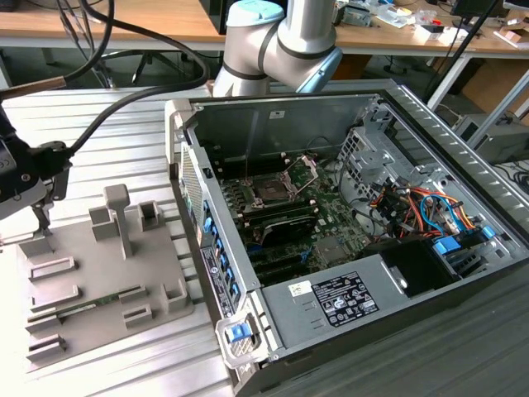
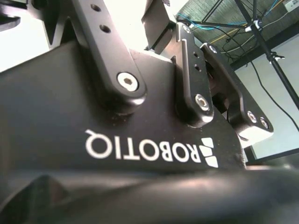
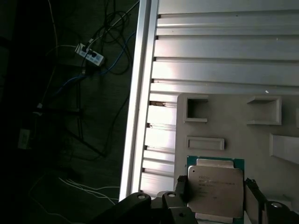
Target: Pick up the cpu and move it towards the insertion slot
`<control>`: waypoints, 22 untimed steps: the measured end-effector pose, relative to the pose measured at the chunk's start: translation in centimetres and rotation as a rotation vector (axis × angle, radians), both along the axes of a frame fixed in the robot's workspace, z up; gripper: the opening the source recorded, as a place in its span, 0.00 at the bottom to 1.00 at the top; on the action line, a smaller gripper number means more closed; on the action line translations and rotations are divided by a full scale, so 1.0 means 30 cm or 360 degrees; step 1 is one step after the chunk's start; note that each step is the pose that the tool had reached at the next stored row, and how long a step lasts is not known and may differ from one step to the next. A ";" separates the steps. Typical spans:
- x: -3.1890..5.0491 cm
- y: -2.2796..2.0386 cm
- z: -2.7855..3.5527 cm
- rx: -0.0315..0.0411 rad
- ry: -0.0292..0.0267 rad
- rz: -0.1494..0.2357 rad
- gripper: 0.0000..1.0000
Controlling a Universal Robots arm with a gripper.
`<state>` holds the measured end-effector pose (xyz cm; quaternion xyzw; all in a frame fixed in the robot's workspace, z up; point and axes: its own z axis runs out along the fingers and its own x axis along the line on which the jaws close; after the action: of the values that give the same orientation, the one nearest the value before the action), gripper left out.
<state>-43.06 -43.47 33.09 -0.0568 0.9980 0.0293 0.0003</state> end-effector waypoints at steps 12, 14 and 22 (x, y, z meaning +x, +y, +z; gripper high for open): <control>0.000 0.000 0.019 0.0000 0.00000 0.0000 0.55; 0.000 0.000 0.023 0.0000 0.00002 0.0000 0.55; 0.000 0.000 0.036 0.0000 0.00001 0.0000 0.55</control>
<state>-43.06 -43.47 34.18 -0.0567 0.9980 0.0293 0.0003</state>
